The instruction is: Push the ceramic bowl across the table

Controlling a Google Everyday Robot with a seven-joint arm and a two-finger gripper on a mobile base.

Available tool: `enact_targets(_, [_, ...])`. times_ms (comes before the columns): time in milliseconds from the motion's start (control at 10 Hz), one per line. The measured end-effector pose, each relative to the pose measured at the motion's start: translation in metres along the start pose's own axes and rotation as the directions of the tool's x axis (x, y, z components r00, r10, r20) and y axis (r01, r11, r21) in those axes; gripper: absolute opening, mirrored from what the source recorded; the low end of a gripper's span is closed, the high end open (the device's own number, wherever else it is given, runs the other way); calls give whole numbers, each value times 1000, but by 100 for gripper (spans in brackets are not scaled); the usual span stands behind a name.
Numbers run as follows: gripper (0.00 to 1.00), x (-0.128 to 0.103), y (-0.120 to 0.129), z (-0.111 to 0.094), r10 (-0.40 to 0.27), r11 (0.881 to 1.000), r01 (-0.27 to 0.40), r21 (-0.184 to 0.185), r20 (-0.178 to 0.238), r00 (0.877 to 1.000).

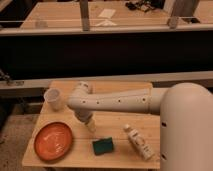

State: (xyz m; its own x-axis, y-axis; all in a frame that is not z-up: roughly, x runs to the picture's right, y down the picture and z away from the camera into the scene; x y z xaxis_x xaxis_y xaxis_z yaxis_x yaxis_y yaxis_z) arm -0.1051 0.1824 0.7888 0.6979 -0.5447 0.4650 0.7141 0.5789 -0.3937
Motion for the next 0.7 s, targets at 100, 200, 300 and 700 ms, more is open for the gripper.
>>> enact_targets(100, [80, 0, 1, 0, -7, 1000, 7, 0, 3, 1000])
enact_targets(200, [80, 1, 2, 0, -10, 1000, 10, 0, 4, 1000])
enact_targets(300, [80, 1, 2, 1, -16, 1000, 16, 0, 6, 1000])
enact_targets(700, [80, -3, 2, 2, -45, 999, 45, 0, 15, 999])
